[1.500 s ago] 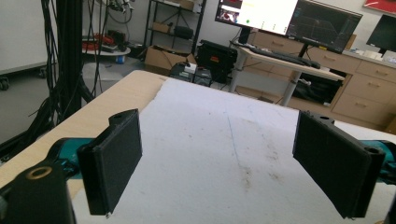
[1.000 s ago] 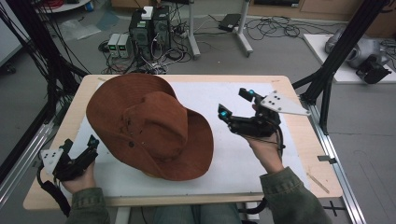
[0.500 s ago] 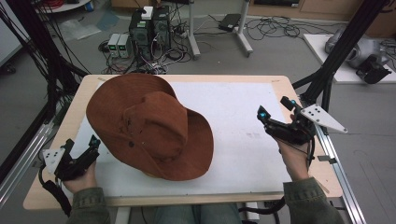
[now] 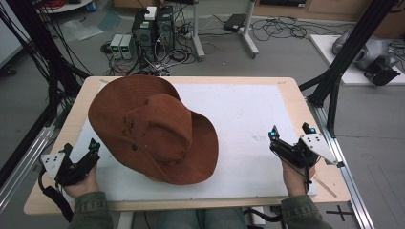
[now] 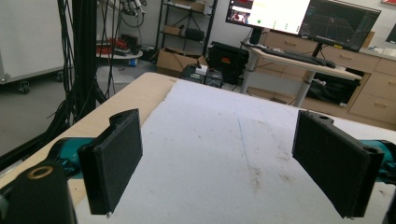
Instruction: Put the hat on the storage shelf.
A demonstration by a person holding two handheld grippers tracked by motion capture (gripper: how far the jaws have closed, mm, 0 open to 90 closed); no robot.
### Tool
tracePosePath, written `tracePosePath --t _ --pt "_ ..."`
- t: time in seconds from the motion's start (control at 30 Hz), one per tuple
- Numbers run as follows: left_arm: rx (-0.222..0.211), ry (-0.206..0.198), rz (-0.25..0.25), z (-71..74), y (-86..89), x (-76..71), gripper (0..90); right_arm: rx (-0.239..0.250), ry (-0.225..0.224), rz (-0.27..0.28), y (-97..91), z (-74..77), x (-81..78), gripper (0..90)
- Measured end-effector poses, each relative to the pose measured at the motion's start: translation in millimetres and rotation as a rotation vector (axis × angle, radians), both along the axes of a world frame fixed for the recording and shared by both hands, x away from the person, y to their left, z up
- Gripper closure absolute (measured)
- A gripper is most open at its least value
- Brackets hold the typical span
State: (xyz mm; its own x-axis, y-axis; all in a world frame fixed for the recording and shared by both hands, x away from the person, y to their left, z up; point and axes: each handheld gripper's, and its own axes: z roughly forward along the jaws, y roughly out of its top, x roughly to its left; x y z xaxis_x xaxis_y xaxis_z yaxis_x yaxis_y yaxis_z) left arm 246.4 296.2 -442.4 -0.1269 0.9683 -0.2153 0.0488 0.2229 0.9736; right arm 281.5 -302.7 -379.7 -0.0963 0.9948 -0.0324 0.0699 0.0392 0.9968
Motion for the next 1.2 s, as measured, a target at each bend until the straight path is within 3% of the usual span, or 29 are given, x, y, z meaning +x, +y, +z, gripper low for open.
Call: tracePosePath --t 0.1,0.2,0.3,0.57,1.2 --pt "0.005 0.002 -0.003 -0.2 -0.8 0.2 16.3 -0.012 0.003 -0.019 -2.0 -6.7 0.8 2.7" --pt "0.011 0.007 -0.009 -0.9 -0.9 0.2 16.8 0.033 0.009 -0.037 -7.6 -18.4 -0.6 2.7" --pt "0.014 0.009 -0.011 -1.5 -1.5 0.2 17.3 0.026 0.024 -0.042 -10.1 -23.9 1.1 2.7" --pt "0.026 0.011 -0.020 -1.7 -3.3 0.5 17.3 0.014 0.025 -0.018 -6.3 -27.2 3.3 2.7" --pt "0.033 -0.003 -0.024 -0.3 -3.1 -3.6 17.1 0.039 0.044 -0.001 -2.9 -31.1 5.4 2.7"
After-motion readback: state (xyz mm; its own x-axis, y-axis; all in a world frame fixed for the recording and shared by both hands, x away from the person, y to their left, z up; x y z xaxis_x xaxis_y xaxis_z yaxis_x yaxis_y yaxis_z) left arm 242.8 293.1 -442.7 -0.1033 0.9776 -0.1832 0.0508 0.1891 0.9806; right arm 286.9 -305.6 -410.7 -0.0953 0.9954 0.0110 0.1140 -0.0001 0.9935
